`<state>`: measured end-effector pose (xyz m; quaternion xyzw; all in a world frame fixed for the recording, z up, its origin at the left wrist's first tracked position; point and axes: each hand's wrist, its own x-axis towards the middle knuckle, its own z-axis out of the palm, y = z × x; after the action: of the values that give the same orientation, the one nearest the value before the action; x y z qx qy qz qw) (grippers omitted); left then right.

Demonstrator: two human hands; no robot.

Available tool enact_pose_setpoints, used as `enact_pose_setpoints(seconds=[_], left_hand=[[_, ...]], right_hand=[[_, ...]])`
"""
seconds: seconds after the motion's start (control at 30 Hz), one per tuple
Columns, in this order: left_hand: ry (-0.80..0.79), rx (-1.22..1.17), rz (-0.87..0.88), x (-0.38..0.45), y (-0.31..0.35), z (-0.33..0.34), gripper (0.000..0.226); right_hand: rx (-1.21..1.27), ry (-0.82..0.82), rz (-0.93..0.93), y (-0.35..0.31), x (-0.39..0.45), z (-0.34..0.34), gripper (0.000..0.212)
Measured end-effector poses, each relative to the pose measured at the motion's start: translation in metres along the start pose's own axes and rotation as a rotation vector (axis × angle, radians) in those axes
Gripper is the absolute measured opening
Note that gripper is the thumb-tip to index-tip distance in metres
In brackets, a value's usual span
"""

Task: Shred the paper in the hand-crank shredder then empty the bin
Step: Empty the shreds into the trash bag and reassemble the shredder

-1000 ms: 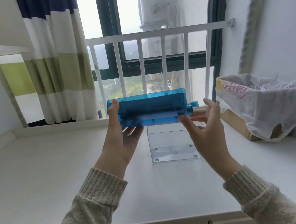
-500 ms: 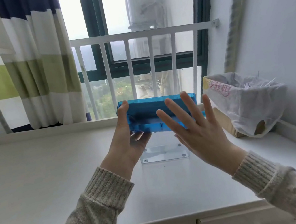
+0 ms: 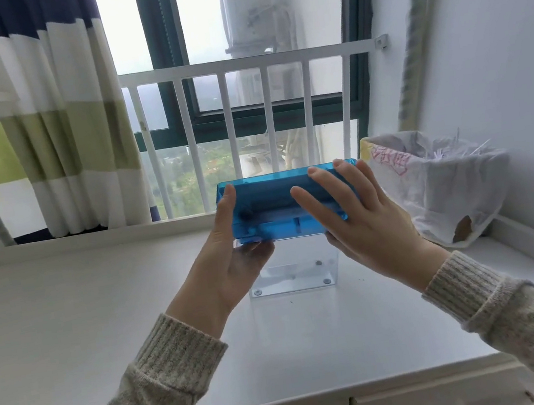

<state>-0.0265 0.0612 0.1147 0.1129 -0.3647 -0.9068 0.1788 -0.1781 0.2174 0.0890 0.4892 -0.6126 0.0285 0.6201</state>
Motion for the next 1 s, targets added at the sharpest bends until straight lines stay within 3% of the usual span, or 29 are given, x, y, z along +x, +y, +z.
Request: enact_pose_setpoints(seconds=[0.1,0.2,0.3,0.37,0.43,0.63,1.0], left_hand=[[-0.015,0.298,0.028,0.000,0.003,-0.013,0.066],[0.026,0.768,0.305,0.005,0.000,-0.027,0.131],[0.054,1.237,0.757,0.012,-0.002,-0.038,0.125],[-0.026,1.525,1.065,0.020,0.005,-0.044,0.121],[-0.074,1.776,1.216,0.027,0.011,-0.049,0.120],[-0.116,2.103,1.268,0.032,0.022,-0.046,0.120],[-0.132,2.177,1.286,0.036,0.033,-0.049,0.109]], right_hand=[[0.043,-0.027,0.028,0.005,0.002,-0.003,0.067],[0.087,-0.110,0.043,0.012,0.004,-0.006,0.079],[0.134,-0.180,0.046,0.019,0.005,-0.008,0.084],[0.170,-0.219,0.038,0.022,0.006,-0.009,0.085],[0.212,-0.245,0.043,0.024,0.006,-0.009,0.085],[0.278,-0.321,0.014,0.023,0.005,-0.010,0.087],[0.438,-0.395,0.054,0.027,0.005,-0.006,0.096]])
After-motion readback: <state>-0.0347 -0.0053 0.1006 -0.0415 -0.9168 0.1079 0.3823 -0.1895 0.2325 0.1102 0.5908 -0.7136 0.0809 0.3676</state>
